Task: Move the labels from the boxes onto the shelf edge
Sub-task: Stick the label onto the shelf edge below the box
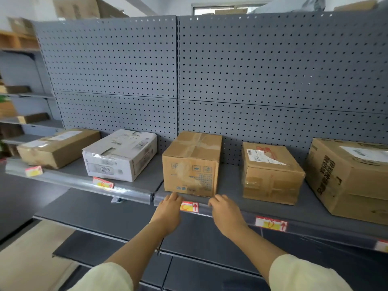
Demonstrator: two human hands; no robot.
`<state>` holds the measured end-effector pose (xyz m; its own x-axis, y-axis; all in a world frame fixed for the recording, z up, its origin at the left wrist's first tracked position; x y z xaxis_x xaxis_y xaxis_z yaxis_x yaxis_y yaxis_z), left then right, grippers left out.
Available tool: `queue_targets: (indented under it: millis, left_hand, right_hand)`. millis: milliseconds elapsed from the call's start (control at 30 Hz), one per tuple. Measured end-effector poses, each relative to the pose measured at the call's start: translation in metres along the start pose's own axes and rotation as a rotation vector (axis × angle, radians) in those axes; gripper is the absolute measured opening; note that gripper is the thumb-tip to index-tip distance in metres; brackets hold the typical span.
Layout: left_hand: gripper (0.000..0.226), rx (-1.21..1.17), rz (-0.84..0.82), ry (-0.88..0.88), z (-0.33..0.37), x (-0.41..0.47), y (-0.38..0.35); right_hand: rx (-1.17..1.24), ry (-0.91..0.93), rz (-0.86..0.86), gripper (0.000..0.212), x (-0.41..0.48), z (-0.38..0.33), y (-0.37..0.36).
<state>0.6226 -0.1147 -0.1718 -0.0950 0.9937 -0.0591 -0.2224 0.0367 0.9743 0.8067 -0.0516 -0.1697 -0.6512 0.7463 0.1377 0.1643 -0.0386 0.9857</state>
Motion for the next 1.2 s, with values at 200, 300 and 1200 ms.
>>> queue_targets:
  millis: [200,300,1200]
  left_hand:
    - [0.055,0.073,-0.113,-0.167,-0.048,0.021,0.005]
    - [0.052,0.159,-0.123,-0.230,-0.051,0.029,0.004]
    - [0.052,0.204,-0.117,-0.213,-0.040,0.023,0.008]
  right_hand:
    - [0.074,-0.141,0.019,0.023,0.028,-0.037,-0.007]
    - [0.049,-0.170,0.001,0.024,0.028,-0.049,-0.011]
    - [0.013,-0.205,-0.115,0.030,0.032,-0.055,-0.018]
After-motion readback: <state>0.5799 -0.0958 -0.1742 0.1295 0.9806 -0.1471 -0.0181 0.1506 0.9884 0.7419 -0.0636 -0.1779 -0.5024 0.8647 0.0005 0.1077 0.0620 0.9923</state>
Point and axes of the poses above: each hand's wrist, its own x-axis towards the middle knuckle, its own y-axis out of the back of the hand, z = x × y, the point moved 1 cm from there along x, towards the middle knuckle, and after that the axes turned 12 degrees about -z, right-handed, at the moved point
